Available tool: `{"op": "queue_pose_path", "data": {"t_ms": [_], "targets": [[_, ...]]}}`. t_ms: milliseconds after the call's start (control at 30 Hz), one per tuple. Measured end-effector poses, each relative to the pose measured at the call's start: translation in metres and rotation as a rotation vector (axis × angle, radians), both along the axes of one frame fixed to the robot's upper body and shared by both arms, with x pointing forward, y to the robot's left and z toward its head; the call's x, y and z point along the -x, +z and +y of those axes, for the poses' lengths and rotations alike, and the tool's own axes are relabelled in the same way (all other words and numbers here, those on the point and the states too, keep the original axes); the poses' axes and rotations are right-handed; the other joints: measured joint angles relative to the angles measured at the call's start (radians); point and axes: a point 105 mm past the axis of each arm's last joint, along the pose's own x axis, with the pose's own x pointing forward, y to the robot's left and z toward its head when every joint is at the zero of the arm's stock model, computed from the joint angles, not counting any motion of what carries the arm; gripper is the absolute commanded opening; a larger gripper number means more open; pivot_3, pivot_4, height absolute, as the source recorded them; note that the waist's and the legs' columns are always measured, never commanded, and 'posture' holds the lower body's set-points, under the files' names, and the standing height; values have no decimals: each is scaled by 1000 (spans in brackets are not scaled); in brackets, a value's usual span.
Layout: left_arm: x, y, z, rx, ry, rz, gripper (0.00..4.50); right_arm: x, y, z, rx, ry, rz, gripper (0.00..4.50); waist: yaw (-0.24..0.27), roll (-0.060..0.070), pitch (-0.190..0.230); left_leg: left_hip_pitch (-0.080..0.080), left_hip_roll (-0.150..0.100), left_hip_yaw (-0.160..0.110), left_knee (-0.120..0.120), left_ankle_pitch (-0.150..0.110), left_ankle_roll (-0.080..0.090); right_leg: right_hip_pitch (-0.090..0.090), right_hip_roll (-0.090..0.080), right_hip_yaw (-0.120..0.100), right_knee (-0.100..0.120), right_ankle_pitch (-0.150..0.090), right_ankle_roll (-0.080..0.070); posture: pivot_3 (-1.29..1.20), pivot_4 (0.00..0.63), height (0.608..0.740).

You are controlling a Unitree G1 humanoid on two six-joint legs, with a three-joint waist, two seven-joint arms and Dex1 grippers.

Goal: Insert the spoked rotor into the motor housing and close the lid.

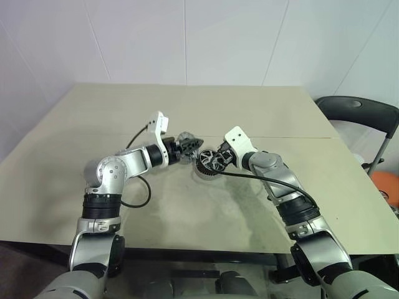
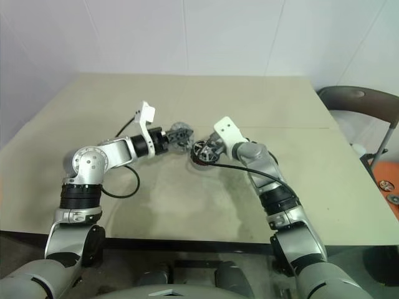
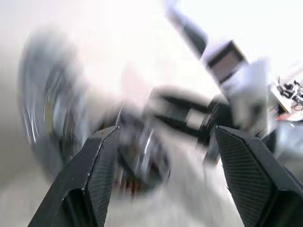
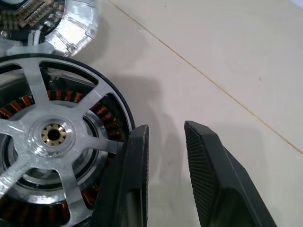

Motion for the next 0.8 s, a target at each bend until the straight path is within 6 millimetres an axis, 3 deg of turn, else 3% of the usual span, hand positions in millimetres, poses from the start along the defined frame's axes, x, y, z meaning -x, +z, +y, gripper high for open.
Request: {"op": "queue_pose_path", "data": {"t_ms": [67,167,267,367,433,600,800], "targets": [[5,17,-6,55,-43,-100,3441,1,0,3,-34,6,9,1302,0,0,0,0,0,0,0,0,0,0,0,0,0,0,0,0,0,740],[9,24,-10,80,-71,-171,3441,2,1,13,-114,23,21,1302,-2,0,0,0,0,0,0,0,0,0,0,0,0,0,0,0,0,740],[10,14,-13,78,-68,-173,2867,3,2,14,-150,23,26,1302,-1,0,0,0,0,0,1,0,0,1,0,0,0,0,0,0,0,740],[7,9,-13,59,-45,-173,1960,3,3,16,-185,21,30,1302,0,0,0,0,0,0,1,0,0,1,0,0,0,0,0,0,0,740],[4,5,-14,59,-27,-165,1960,4,4,16,-194,21,28,1302,0,0,0,0,0,0,2,0,0,1,0,0,0,0,0,0,0,740],[-8,-11,-10,36,39,-110,1940,9,0,19,-221,42,55,57,-2,0,0,0,0,0,2,0,0,1,0,0,0,0,0,0,0,740],[-13,-22,-4,7,69,-78,1940,17,0,25,-211,83,72,57,-2,0,0,0,0,0,2,0,0,1,0,0,1,0,0,0,0,740]]}}
